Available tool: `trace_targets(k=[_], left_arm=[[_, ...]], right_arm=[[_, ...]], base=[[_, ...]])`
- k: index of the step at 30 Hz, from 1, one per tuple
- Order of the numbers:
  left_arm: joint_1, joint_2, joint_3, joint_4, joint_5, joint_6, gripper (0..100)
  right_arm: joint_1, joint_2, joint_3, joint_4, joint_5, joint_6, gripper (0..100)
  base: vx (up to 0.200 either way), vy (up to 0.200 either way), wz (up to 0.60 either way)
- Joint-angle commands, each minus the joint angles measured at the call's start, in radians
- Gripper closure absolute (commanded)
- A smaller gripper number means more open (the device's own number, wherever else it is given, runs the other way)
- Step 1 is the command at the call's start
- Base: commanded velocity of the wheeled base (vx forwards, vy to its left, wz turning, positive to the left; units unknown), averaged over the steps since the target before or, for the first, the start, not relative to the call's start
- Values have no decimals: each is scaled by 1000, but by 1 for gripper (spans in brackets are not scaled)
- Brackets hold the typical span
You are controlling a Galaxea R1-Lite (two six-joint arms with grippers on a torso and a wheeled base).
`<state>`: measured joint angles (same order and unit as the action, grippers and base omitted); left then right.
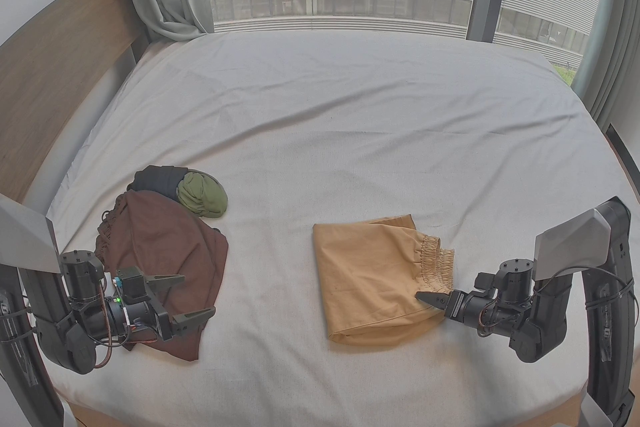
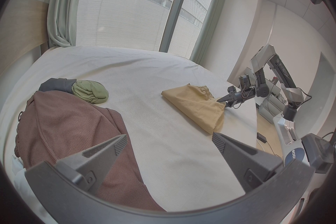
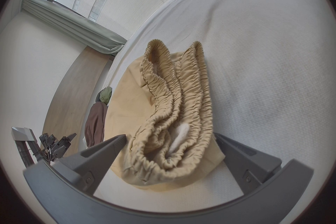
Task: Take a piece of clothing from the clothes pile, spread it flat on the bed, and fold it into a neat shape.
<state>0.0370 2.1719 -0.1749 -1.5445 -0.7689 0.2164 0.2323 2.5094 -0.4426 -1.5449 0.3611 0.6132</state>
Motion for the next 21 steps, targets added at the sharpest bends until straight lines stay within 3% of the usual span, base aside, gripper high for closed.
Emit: trace_targets(k=[1,21], left_arm=[[0,2,2,0,0,0,0],[-2,0,3,-2,7,1,0]], right_arm=[[8,14,-18,0,-5,2,0],[55,39,-99,-4,-48,109,0]], base=[[0,0,0],[0,0,0]])
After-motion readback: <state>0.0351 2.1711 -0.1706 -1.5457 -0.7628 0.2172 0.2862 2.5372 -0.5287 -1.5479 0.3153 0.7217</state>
